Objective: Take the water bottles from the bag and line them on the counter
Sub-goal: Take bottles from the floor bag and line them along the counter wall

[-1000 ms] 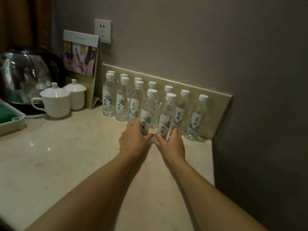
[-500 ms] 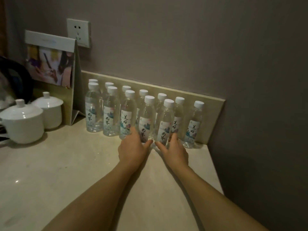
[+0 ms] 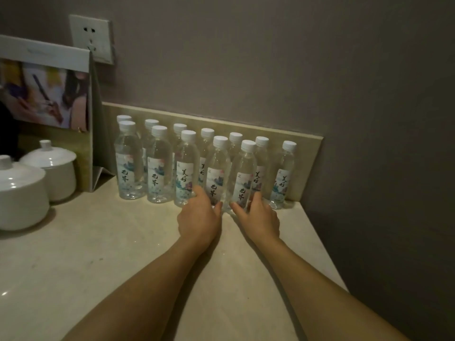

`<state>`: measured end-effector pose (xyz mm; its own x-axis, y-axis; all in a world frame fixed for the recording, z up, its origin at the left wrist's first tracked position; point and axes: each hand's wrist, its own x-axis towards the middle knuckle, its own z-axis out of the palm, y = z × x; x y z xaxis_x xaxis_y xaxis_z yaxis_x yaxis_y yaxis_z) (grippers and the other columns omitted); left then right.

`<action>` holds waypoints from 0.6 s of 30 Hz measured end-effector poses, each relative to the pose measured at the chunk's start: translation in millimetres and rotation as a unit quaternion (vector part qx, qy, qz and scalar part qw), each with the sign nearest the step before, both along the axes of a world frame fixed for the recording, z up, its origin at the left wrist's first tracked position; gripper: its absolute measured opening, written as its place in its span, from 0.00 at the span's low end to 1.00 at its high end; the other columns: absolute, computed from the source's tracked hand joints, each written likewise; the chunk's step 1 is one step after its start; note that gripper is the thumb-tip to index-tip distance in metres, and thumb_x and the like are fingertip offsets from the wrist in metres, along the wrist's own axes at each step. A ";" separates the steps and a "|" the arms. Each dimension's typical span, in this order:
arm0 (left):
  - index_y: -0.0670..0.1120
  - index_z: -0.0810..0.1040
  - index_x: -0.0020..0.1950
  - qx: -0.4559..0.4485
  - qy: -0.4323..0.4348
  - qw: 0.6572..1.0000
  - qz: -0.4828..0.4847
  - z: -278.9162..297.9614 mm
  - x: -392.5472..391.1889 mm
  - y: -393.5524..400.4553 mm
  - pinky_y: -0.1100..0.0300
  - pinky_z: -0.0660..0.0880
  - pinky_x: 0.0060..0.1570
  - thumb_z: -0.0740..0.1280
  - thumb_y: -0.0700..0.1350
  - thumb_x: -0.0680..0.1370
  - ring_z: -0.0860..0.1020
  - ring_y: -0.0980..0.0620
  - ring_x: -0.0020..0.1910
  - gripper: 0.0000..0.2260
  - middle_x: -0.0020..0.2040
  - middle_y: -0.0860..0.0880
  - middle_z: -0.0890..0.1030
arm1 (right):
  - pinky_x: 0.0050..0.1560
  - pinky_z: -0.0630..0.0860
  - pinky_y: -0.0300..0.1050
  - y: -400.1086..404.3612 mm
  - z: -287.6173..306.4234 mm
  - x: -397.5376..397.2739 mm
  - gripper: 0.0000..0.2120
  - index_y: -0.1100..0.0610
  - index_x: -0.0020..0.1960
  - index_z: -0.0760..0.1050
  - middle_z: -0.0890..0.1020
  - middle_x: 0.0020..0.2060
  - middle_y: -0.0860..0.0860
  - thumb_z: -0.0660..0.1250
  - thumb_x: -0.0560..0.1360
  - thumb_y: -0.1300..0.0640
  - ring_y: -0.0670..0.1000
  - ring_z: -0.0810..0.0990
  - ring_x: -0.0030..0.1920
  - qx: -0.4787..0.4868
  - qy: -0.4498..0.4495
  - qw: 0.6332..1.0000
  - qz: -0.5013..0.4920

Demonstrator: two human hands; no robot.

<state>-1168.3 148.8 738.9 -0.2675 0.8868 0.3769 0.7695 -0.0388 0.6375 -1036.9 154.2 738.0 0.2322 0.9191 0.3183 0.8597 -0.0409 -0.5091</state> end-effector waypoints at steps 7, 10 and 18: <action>0.47 0.68 0.57 0.004 0.001 1.000 -0.006 -1.8 -2.5 3.5 0.48 0.79 0.48 0.66 0.53 0.79 0.81 0.44 0.50 0.14 0.50 0.47 0.81 | 0.49 0.78 0.52 -1.5 -3.5 -4.6 0.24 0.54 0.56 0.69 0.81 0.53 0.53 0.61 0.73 0.35 0.58 0.80 0.54 0.039 -0.030 0.999 -0.013; 0.47 0.68 0.56 0.003 -0.003 1.000 -0.006 -2.1 -2.3 5.6 0.49 0.79 0.47 0.66 0.53 0.79 0.81 0.45 0.49 0.14 0.49 0.47 0.81 | 0.48 0.78 0.52 -1.9 -3.8 -4.6 0.23 0.54 0.55 0.70 0.81 0.52 0.53 0.60 0.73 0.35 0.58 0.80 0.52 0.048 -0.036 0.998 -0.013; 0.47 0.68 0.55 0.008 0.007 1.000 -0.010 -2.0 -2.2 8.3 0.50 0.79 0.44 0.66 0.53 0.79 0.81 0.45 0.47 0.13 0.48 0.47 0.82 | 0.46 0.78 0.51 -1.2 -4.5 -4.1 0.22 0.54 0.54 0.70 0.82 0.50 0.53 0.61 0.74 0.35 0.57 0.81 0.50 0.053 -0.035 0.998 -0.025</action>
<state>-1170.5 157.1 737.0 -0.2444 0.8854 0.3954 0.7779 -0.0644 0.6251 -1041.0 153.0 733.4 0.2501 0.8672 0.4306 0.8919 -0.0333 -0.4511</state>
